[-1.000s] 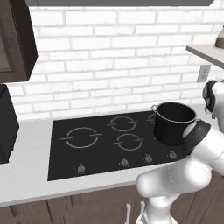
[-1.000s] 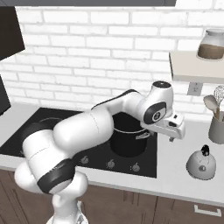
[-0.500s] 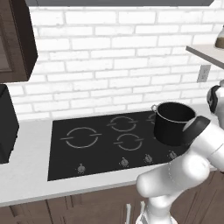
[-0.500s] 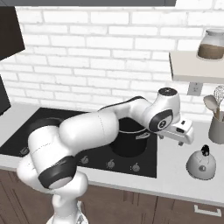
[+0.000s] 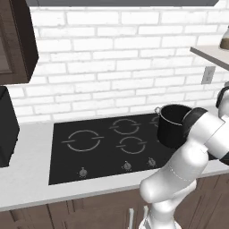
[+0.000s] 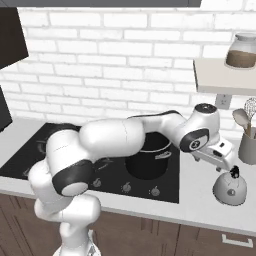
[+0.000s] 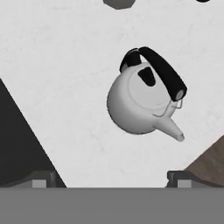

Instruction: Pick the kettle from the counter and place it on a stove burner. Then turn the burner on.

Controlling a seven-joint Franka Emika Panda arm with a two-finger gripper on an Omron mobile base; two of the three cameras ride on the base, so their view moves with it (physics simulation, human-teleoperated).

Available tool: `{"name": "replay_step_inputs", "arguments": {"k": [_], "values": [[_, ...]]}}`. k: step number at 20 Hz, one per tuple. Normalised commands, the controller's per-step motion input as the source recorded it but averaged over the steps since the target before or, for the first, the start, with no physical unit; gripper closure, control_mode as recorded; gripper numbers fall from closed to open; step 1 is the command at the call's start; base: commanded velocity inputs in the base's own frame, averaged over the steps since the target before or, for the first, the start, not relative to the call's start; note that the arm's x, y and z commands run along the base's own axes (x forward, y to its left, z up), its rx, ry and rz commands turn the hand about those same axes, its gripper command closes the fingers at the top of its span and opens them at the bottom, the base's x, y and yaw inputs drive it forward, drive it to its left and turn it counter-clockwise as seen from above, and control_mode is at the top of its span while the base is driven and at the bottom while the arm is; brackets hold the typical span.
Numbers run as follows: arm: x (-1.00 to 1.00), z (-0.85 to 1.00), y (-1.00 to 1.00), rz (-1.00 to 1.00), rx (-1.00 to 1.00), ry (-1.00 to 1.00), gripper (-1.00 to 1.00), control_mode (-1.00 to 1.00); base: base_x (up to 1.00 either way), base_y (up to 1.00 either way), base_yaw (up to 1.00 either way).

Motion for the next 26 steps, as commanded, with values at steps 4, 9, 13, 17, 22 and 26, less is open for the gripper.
{"name": "replay_step_inputs", "arguments": {"k": [4, 9, 13, 17, 22, 26], "values": [[0.00, -0.11, -0.28, -0.10, 0.01, 0.00, -1.00, -1.00, 0.00, 0.00, 0.00], [0.00, -0.21, -0.06, -0.04, 0.00, 0.00, -1.00, -1.00, 0.00, 0.00, 0.00], [0.00, -0.02, 0.00, 0.00, 0.00, -0.01, -1.00, -1.00, 0.00, 0.00, 0.00], [0.05, 0.00, -0.08, 0.00, 0.00, -0.02, -1.00, -1.00, 0.00, 0.00, 0.00], [0.07, 0.00, -0.25, 0.00, 0.00, -0.02, -1.00, -1.00, 0.00, 0.00, 0.00], [0.06, 0.00, -0.15, 0.01, 0.00, -0.09, -1.00, -1.00, 0.00, 0.00, 0.00]]}}
